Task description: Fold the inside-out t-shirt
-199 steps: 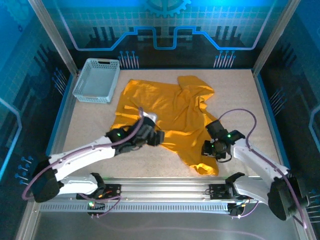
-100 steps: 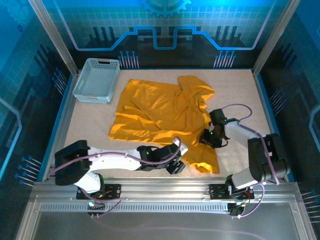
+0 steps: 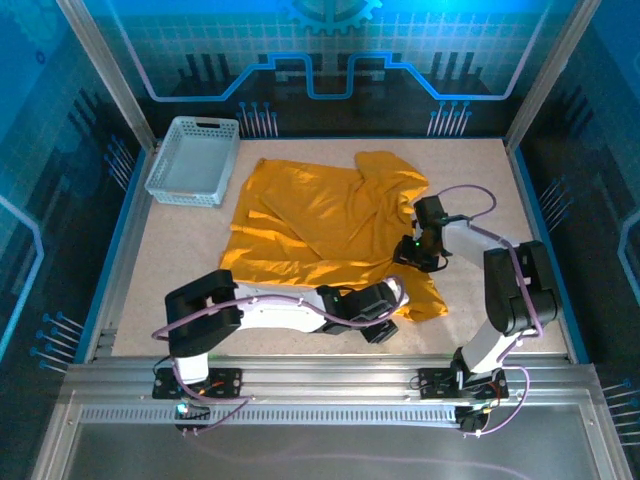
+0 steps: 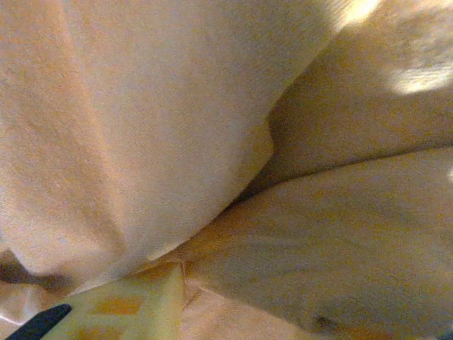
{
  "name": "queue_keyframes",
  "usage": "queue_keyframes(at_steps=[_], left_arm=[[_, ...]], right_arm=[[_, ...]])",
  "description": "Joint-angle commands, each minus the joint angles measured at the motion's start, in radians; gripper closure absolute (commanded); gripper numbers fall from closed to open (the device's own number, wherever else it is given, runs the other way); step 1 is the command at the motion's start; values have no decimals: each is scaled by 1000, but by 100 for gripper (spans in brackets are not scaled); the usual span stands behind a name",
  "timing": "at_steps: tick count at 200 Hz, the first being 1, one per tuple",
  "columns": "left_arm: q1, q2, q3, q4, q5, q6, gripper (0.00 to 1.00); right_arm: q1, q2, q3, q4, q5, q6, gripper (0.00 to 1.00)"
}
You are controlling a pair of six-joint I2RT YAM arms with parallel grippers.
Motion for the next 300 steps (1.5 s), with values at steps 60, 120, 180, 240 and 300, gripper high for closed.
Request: queue_keyframes(at_steps=[60, 120, 180, 240, 300], left_arm=[[0, 223, 228, -118, -218, 11, 41], [88, 118, 147, -61, -265, -1, 62], [170, 66, 152, -45, -165, -79, 56], [134, 5, 100, -8, -132, 33, 53], [69, 79, 207, -103, -101, 191, 51]], right_arm=[[-24, -49, -44, 1, 19, -16, 57], [-33, -66, -44, -21, 67, -38, 57], [-33, -146, -84, -79, 145, -50, 56], [-24, -373, -181, -149, 158, -19, 54], [-18, -476, -231, -176, 131, -2, 54]])
